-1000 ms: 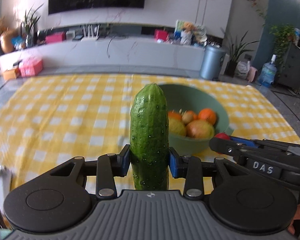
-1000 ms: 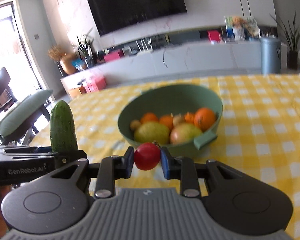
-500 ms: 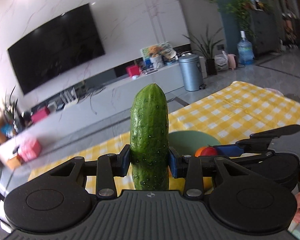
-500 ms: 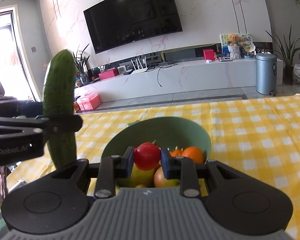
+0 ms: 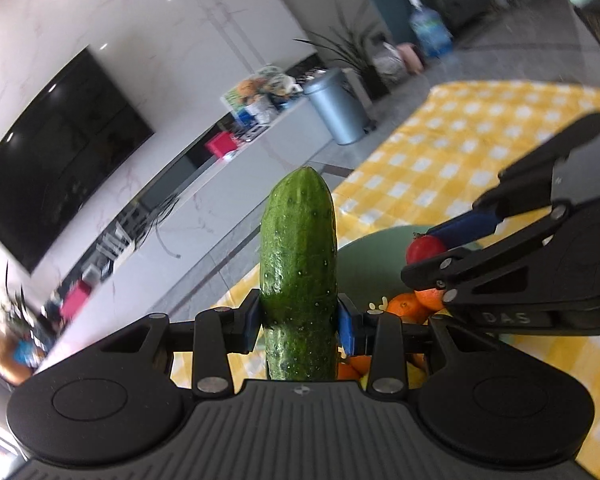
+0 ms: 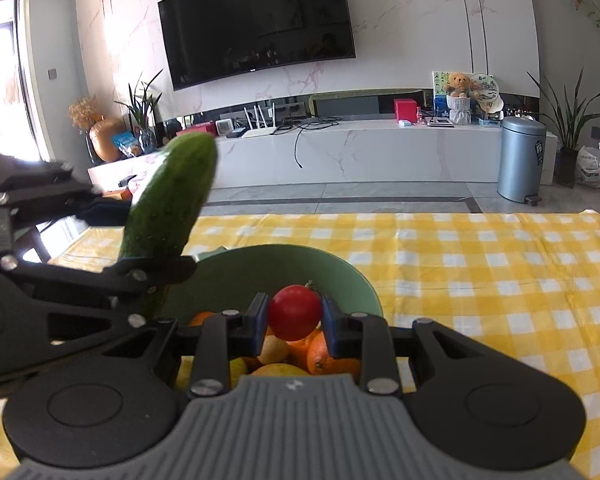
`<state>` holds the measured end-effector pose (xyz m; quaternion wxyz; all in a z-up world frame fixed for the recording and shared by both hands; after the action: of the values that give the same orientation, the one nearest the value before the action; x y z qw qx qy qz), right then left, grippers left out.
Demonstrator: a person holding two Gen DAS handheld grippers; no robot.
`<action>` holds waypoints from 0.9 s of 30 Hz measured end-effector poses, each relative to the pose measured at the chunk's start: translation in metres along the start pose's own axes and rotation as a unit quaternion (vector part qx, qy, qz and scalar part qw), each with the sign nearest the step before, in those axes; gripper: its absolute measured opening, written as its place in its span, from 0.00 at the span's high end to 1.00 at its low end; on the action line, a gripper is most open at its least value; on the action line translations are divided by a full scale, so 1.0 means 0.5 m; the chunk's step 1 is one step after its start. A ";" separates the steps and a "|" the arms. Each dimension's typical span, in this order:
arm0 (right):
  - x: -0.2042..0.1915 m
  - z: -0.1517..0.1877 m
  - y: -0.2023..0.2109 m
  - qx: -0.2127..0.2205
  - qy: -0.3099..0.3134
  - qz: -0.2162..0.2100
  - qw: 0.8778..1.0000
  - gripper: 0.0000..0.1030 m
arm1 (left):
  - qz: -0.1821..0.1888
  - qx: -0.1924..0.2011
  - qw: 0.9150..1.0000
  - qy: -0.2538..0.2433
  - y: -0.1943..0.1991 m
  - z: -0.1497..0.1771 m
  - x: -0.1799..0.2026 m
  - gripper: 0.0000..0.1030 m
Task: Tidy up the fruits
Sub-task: 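Carry the cucumber and tomato into the colander and open both tools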
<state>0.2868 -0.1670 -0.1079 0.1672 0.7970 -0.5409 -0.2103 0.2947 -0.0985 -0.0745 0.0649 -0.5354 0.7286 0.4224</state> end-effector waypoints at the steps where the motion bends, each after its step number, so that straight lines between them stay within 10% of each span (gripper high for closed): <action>1: 0.002 0.002 -0.004 -0.002 0.001 -0.001 1.000 0.76 | 0.006 -0.003 1.000 -0.010 -0.011 0.000 0.004 0.58; 15: 0.024 0.011 -0.024 -0.004 0.017 0.008 1.000 0.76 | 0.117 -0.046 0.990 -0.060 -0.114 0.030 0.040 0.58; 27: 0.033 0.015 -0.033 -0.007 0.002 0.009 1.000 0.76 | 0.128 -0.053 0.990 -0.037 -0.120 0.055 0.039 0.46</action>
<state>0.3013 -0.1769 -0.1250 0.1758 0.7913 -0.5462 -0.2112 0.3268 -0.0979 -0.1356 0.0086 -0.4249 0.7644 0.4848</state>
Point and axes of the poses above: each gripper's, at about its wrist camera, not at the fingertips, and y roughly against the way its jaws point, x to its right, z to its underside, the point moved 9 cm from there along -y, roughly the way its jaws point, and after that the axes turned 1 degree about z, right-handed, at the moved point
